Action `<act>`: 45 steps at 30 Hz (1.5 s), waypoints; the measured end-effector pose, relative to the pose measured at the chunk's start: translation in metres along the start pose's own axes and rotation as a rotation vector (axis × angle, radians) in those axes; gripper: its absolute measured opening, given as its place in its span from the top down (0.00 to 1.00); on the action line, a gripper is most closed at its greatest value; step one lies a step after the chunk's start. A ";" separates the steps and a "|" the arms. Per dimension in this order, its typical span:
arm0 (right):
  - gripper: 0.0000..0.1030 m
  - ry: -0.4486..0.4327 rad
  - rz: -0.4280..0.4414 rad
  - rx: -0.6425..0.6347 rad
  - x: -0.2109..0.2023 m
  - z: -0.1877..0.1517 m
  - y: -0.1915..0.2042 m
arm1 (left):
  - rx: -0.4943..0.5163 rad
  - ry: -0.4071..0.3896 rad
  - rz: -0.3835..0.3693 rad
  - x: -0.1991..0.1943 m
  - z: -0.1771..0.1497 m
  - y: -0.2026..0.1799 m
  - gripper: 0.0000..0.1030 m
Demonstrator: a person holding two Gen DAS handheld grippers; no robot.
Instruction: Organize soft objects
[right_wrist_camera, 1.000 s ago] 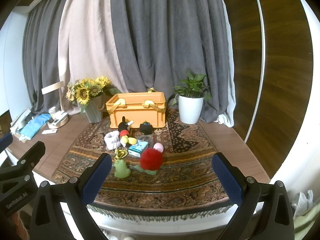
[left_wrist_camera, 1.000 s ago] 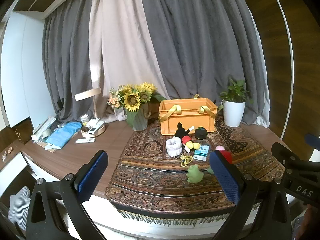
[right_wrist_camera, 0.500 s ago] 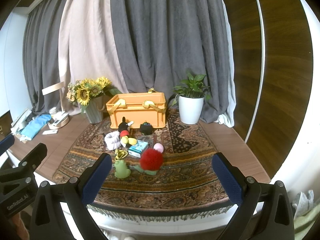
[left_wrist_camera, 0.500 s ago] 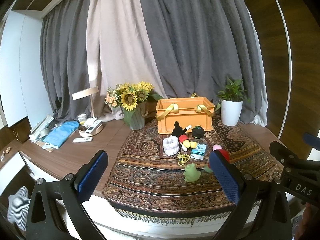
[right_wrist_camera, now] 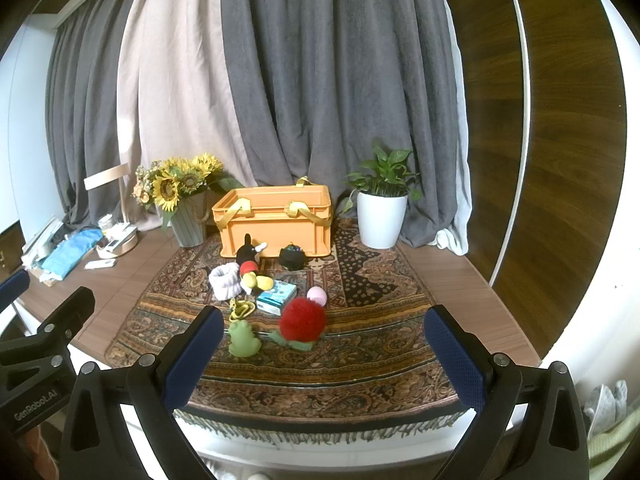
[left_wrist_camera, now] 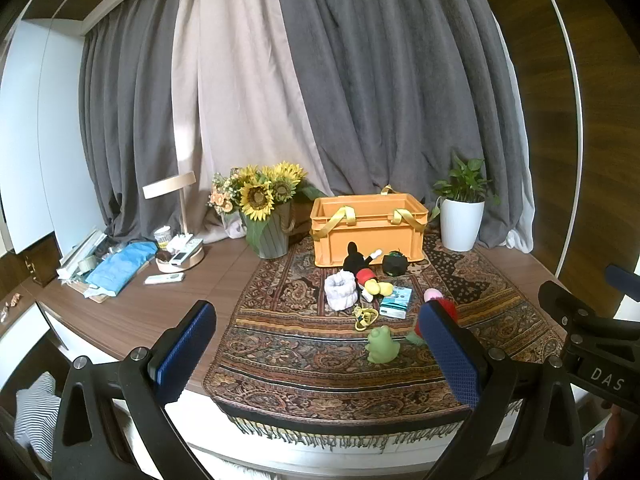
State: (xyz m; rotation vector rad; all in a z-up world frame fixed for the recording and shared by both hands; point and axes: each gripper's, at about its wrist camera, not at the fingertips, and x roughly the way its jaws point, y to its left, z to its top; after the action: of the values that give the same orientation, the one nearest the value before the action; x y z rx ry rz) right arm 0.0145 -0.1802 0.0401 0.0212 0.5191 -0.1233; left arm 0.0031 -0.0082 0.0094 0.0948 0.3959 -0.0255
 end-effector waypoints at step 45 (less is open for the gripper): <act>0.02 0.051 0.013 -0.002 0.045 -0.011 0.003 | 0.027 0.105 -0.086 0.050 -0.021 -0.013 0.00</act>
State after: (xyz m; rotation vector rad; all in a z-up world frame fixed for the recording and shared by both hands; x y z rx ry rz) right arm 0.0485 -0.1820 0.0079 0.0259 0.5701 -0.1099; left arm 0.0410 -0.0194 -0.0303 0.1056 0.5045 -0.1114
